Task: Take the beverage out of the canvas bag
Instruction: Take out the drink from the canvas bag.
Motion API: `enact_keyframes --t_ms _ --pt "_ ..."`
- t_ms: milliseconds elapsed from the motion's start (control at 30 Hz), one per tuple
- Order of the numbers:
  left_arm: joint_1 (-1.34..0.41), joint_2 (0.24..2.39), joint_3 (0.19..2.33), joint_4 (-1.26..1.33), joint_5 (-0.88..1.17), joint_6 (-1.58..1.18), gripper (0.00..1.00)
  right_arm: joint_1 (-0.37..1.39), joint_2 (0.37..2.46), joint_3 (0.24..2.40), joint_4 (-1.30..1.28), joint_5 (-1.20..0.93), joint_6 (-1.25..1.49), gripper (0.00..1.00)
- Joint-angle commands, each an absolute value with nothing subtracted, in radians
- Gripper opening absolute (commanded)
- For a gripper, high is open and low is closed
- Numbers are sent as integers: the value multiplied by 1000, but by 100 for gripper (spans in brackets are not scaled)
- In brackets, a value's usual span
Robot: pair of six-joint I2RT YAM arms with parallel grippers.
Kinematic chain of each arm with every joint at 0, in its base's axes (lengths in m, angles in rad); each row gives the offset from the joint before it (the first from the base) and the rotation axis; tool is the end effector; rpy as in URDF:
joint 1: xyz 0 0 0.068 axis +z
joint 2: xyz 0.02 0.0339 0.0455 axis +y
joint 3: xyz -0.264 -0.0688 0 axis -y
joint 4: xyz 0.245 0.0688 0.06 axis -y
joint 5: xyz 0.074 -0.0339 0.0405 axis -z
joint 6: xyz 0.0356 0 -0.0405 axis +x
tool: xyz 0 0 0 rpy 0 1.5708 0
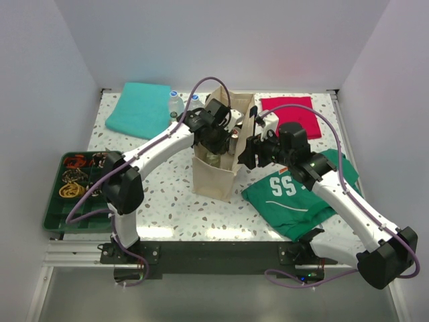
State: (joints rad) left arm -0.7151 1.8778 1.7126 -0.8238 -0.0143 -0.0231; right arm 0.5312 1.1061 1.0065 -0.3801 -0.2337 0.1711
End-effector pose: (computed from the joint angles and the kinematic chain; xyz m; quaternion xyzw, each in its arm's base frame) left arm 0.3111 -0.2695 0.2925 0.3230 0.9019 -0.0971 0.2700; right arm 0.2095 0.1326 0.3347 -0.2116 0.8245 0.2708 0.4496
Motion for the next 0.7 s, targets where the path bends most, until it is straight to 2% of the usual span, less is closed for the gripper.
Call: enact_keyframes --t_ms 0,33,67,133,233,333,400,467,533,567,667 --pt "-718 1844 1714 -729 -5 -21 0 535 1104 1011 -348 -238 166 62" --pt "-718 1844 1713 -735 -5 -21 0 534 1108 1011 -348 -241 164 62" --pt "-718 1844 1710 -741 -5 -21 8 535 1111 1012 -350 -241 164 62" --pt "-718 1845 1709 -762 17 -21 19 534 1115 1017 -351 -244 163 62" --pt "-719 1838 1698 -781 18 -20 20 535 1118 1019 -350 -245 164 62" --pt "-721 1822 1684 -785 28 -28 30 534 1118 1019 -342 -247 166 62" --pt "-722 1810 1684 -796 23 -31 30 534 1121 1022 -345 -249 166 62" --pt "-724 1793 1677 -796 18 -31 37 534 1121 1023 -344 -247 166 62" --pt "-726 1787 1677 -798 14 -29 39 534 1121 1022 -341 -252 164 62" --pt "-726 1784 1680 -799 14 -31 44 534 1121 1022 -342 -253 166 62" --pt "-727 1790 1687 -818 9 -32 44 535 1120 1020 -345 -253 166 62"
